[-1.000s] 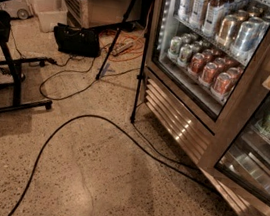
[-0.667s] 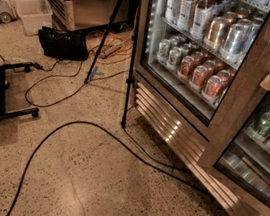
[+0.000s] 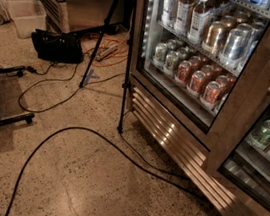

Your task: Close right fridge door

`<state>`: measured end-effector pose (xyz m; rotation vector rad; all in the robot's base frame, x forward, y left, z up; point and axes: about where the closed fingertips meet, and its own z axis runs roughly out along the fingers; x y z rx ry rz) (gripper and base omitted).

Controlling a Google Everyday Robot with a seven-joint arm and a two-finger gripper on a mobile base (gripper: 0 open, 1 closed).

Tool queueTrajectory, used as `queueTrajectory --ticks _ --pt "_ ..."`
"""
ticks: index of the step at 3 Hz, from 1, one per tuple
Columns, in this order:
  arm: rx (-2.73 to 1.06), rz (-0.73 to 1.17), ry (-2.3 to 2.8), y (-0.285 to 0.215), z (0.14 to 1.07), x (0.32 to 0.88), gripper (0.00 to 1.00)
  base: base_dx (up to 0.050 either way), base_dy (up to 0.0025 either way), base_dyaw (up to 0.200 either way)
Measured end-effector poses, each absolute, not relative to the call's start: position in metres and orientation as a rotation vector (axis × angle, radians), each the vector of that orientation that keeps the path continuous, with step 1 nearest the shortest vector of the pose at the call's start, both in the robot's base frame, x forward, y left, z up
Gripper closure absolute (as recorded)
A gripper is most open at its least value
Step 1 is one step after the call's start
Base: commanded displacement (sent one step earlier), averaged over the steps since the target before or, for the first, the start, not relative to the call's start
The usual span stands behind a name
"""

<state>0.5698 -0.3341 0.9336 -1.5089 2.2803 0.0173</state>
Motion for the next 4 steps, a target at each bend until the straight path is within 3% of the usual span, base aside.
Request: queueTrajectory --ticks 2,3,4 --pt "-1.509 0.017 2.280 -0.3341 0.9336 0.5698 1.00 0.046 -0.00001 0.000" --pt "-1.509 0.017 2.280 -0.3341 0.9336 0.5698 1.00 0.000 0.00000 0.000" --pt "-1.509 0.017 2.280 -0.3341 0.9336 0.5698 0.82 0.000 0.00000 0.000"
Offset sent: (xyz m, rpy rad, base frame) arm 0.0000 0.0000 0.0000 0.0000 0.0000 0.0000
